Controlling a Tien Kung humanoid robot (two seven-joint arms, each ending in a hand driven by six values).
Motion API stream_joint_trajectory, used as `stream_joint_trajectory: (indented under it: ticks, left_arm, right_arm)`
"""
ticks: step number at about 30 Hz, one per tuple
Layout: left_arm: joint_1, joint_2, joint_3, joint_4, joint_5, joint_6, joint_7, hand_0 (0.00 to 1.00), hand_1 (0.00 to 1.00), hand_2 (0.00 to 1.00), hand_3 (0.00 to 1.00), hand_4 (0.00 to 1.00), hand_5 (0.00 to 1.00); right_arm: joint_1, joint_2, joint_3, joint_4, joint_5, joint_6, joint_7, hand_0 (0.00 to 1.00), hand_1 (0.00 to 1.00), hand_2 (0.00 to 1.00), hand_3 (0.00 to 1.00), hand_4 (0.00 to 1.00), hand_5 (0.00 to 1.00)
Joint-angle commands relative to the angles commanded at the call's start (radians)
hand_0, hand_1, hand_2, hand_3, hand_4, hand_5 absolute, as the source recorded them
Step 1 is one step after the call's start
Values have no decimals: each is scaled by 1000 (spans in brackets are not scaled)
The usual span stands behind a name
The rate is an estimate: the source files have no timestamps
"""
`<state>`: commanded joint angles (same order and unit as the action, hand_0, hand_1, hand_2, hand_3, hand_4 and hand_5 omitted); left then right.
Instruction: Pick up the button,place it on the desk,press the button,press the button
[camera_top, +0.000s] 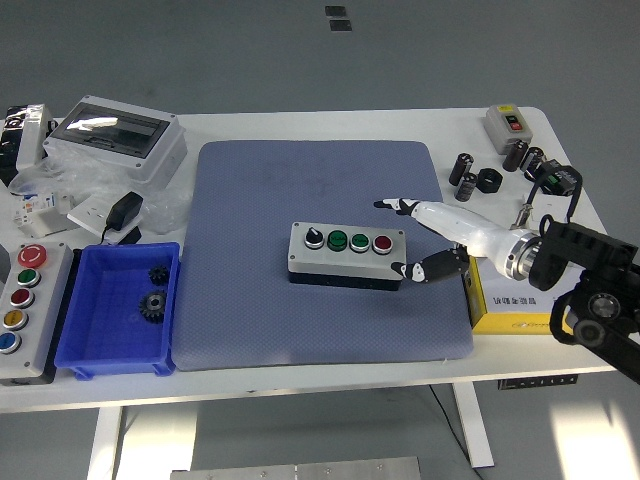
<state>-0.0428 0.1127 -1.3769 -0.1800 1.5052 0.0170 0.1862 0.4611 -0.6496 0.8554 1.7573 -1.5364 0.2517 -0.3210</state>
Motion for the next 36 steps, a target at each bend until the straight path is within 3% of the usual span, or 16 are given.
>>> stream_joint_trajectory:
  ticks: [1, 6, 7, 12, 13, 18, 19, 27, 32, 36]
  left_arm:
    - [-1, 0, 0, 0, 0, 0, 0, 624, 596, 523, 588, 631, 155]
    - [-5, 2, 6, 0, -6, -1, -4, 624, 596, 523, 588, 631, 155]
    - [-6, 2, 6, 0, -6, -1, -3, 624, 595, 522, 589, 632, 158]
    - [-4, 2, 8, 0, -10, -1, 0, 624, 595, 522, 589, 632, 158]
    - [-4, 2, 8, 0, -10, -1, 1, 624, 595, 521, 588, 633, 162]
    - [-2, 2, 7, 0, -10, 0, 1, 624, 595, 521, 588, 633, 162]
    - [-2, 2, 7, 0, -10, 0, 1, 624, 595, 520, 588, 634, 163]
    - [-1, 2, 6, 0, -10, 0, 0, 624, 595, 520, 588, 634, 165]
    - [-2, 1, 8, 0, -11, -1, -1, 624, 595, 521, 589, 635, 166]
    - [-2, 0, 10, 0, -14, -1, -1, 624, 595, 521, 589, 635, 166]
  right_arm:
    - [7, 4, 9, 8, 8, 28, -28, 991, 958, 998, 998, 623, 18]
    - [50, 31, -18, -2, 16, 137, -135, 991, 958, 998, 998, 623, 18]
    - [58, 40, -30, -11, 16, 155, -152, 179, 383, 610, 974, 418, 103]
    - [78, 70, -59, -50, 10, 172, -177, 179, 383, 610, 974, 418, 103]
    - [80, 74, -63, -58, 9, 172, -180, 3, 186, 354, 863, 296, 116]
    - [83, 78, -67, -76, 2, 171, -183, 3, 186, 354, 863, 296, 116]
    - [82, 78, -66, -78, 1, 170, -183, 2, 143, 294, 850, 265, 94]
    - [80, 73, -58, -79, -2, 148, -166, 2, 134, 286, 839, 251, 74]
    - [81, 80, -59, -78, 1, 85, -120, 2, 126, 276, 836, 237, 68]
    - [82, 86, -59, -77, 25, 4, -47, 2, 126, 276, 836, 237, 68]
